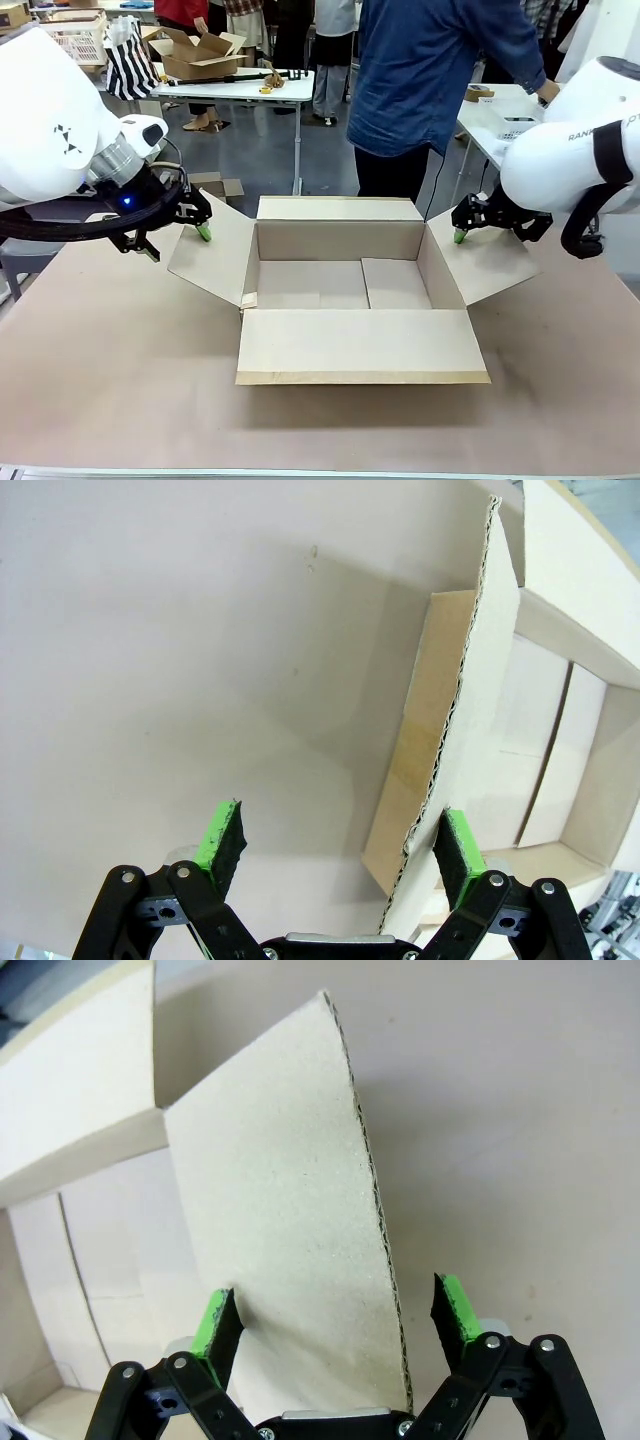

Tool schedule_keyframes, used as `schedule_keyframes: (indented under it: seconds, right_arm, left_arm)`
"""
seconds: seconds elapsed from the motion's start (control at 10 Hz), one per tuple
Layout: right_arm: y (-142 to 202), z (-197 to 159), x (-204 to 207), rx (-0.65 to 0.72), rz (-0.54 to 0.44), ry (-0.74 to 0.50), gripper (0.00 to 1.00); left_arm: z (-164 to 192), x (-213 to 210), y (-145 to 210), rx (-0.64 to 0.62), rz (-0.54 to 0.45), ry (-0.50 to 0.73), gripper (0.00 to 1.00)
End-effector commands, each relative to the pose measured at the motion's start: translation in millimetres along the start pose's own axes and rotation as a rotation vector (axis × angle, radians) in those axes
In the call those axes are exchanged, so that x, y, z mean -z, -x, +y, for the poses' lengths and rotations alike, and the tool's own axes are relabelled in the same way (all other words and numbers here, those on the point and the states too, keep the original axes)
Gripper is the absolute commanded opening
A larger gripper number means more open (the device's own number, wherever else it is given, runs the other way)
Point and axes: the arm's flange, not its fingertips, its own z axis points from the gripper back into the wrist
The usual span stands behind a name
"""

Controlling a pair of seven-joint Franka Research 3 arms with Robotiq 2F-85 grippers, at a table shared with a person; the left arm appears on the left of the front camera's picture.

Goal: Pack the gift set into the box.
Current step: Lift both hands away from the flaps of the Package Box.

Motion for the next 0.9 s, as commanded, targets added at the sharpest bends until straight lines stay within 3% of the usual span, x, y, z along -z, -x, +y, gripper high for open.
schedule_keyframes:
  seconds: [0.0,0.8]
  right_arm:
    - [-2.2,2.2,-3.7,0.015,0.001,0.020,1.00]
    - [-2.2,2.2,-3.7,0.015,0.001,0.020,1.00]
  left_arm:
    - [-1.2,-2.5,-0.9,-0.009,-0.001,-0.020,1.00]
    - [-1.2,-2.5,-0.9,-0.009,-0.001,-0.020,1.00]
